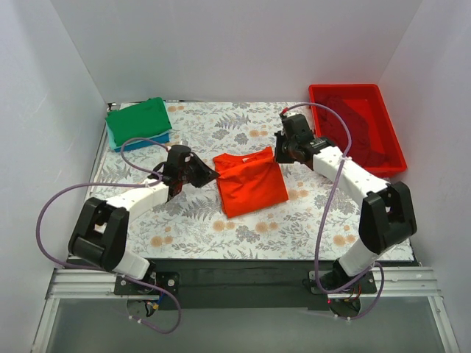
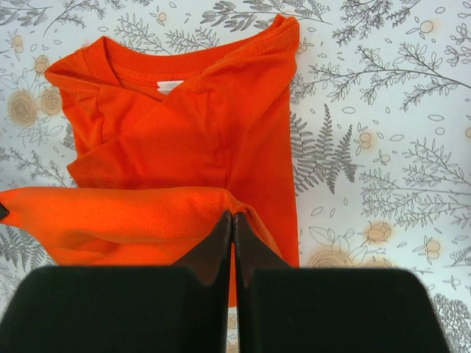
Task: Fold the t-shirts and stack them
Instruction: Fold the tshirt, then neatly place the folded tshirt to the corner
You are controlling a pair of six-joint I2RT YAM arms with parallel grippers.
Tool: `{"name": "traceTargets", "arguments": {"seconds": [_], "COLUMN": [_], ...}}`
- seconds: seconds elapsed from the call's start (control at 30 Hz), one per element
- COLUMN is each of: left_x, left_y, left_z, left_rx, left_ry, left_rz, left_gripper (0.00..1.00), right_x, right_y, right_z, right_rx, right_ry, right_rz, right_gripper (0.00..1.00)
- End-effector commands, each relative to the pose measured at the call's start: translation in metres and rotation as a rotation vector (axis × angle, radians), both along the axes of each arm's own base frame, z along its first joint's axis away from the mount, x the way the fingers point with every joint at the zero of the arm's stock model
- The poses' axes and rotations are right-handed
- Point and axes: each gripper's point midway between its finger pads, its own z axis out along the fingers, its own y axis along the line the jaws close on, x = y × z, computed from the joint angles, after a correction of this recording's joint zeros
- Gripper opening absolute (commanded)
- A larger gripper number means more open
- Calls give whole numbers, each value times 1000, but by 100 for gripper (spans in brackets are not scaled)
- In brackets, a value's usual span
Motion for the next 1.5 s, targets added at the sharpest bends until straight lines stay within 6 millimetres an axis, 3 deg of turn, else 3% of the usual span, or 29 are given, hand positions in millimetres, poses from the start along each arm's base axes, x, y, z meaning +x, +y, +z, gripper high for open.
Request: {"name": "traceTargets", "arguments": {"seconds": [0.0, 0.23, 0.4, 0.53, 0.57, 0.6, 0.63, 0.67, 0.73, 0.8, 0.93, 0.97, 1.0, 1.03, 1.1, 1.27, 1.47], "left_x": [24, 51, 68, 83, 88, 98, 101, 104, 110, 109, 92, 82, 76, 66, 57, 29, 9], "left_y": [-7, 1, 5, 8, 10, 12, 15, 17, 22, 26, 34, 35, 36, 38, 39, 37, 26], "left_z": [23, 10, 10, -2, -1, 4, -1, 2, 15, 25, 45, 36, 39, 28, 28, 3, -10], "left_rx": [-66, -81, -94, -99, -98, -89, -68, -52, -7, 12, 27, 34, 33, 43, 43, 48, 31], "left_ry": [-83, -63, -67, -29, -24, -36, -8, -11, -36, -58, -114, -94, -104, -82, -90, -49, -50], "left_rz": [-38, -34, -26, -13, -3, 14, 27, 34, 41, 49, 46, 38, 35, 28, 26, 6, -28], "left_gripper": [0, 0, 0, 0, 7, 22, 55, 67, 87, 88, 89, 90, 90, 90, 90, 90, 90], "right_x": [30, 55, 69, 86, 90, 92, 100, 103, 107, 107, 88, 80, 72, 61, 49, 16, -14], "right_y": [4, 3, 4, 5, 5, 10, 10, 11, 10, 7, 4, 5, 5, 6, 10, 22, 37], "right_z": [18, -4, -7, -13, -13, -10, -3, 3, 24, 38, 73, 66, 76, 63, 70, 50, 9], "right_rx": [29, 27, 34, 44, 45, 70, 81, 90, 112, 112, 134, 142, 155, 156, 176, 194, 223], "right_ry": [-72, -29, -26, -17, -18, -14, -28, -34, -72, -104, -172, -159, -181, -155, -170, -108, -14], "right_rz": [11, 13, 14, 4, -2, 20, 17, 21, 29, 42, 85, 109, 127, 144, 171, 231, 274], "right_gripper": [1, 1, 1, 1, 7, 17, 27, 37, 76, 92, 90, 85, 81, 78, 70, 52, 46]}}
